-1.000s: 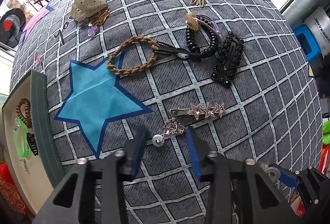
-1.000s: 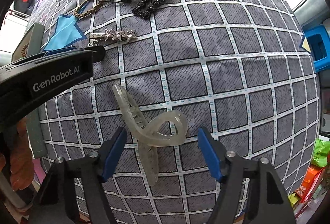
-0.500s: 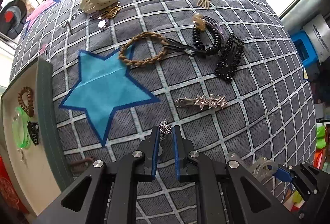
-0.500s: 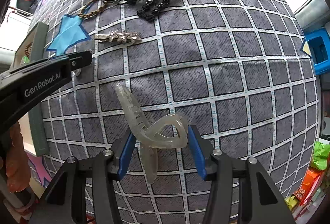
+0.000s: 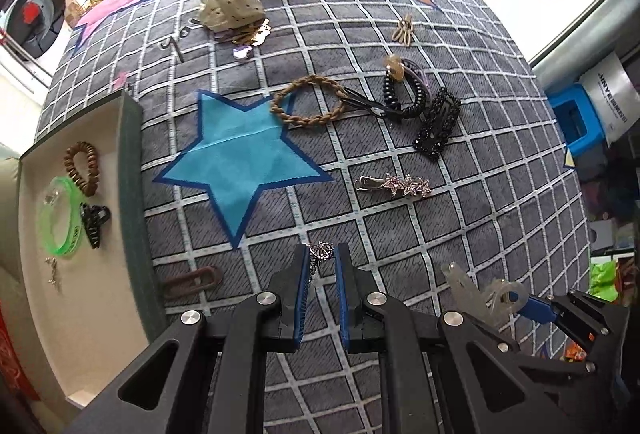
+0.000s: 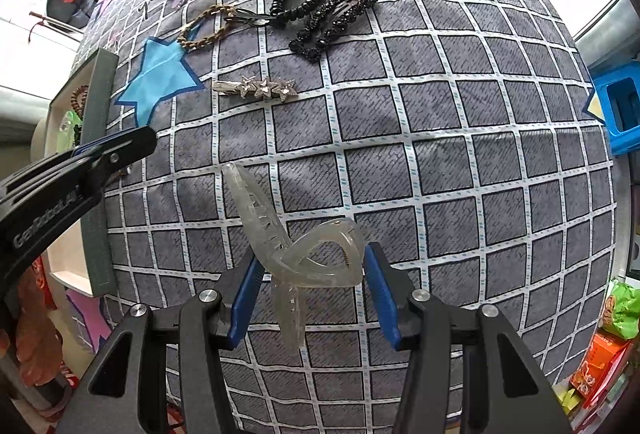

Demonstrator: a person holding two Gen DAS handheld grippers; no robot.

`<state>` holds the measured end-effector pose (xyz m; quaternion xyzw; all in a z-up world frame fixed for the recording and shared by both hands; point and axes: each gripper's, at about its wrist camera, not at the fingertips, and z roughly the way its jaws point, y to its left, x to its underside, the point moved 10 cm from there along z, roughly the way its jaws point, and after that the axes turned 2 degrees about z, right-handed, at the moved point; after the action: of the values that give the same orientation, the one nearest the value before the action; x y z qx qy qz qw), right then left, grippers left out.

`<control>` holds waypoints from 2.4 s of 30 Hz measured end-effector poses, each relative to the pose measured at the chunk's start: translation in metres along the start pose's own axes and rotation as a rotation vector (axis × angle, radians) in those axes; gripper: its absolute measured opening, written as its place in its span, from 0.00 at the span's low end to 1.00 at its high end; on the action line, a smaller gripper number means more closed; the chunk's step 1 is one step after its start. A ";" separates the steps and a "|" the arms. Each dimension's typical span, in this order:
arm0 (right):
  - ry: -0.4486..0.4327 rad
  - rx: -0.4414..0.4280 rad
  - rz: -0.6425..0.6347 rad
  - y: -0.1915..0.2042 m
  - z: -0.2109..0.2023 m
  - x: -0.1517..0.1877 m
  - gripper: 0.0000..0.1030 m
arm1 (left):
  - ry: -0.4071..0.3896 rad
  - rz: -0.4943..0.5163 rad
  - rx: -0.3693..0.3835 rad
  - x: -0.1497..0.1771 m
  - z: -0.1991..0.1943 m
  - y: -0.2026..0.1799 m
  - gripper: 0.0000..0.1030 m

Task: Organize jewelry
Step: 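Grasp the silver pearl pendant with the left tool while the right tool grasps the clear plastic clip, then drop the pendant into the white tray with the left tool while the right tool releases the clip there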

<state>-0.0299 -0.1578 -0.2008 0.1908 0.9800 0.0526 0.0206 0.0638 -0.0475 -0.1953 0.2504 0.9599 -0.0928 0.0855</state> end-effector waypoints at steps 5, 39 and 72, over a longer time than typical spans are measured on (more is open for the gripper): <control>-0.002 -0.002 -0.008 0.006 -0.012 -0.003 0.53 | -0.028 -0.033 0.007 0.001 -0.014 0.004 0.14; -0.031 -0.087 -0.355 0.197 -0.022 -0.033 0.53 | -0.149 -0.430 -0.088 0.082 -0.078 0.187 0.14; 0.121 0.050 -0.653 0.331 0.093 -0.038 0.53 | -0.055 -0.559 -0.187 0.122 -0.013 0.269 0.14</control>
<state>0.1342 0.1421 -0.2559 -0.1366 0.9898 0.0307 -0.0266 0.0909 0.2426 -0.2449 -0.0352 0.9934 -0.0307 0.1051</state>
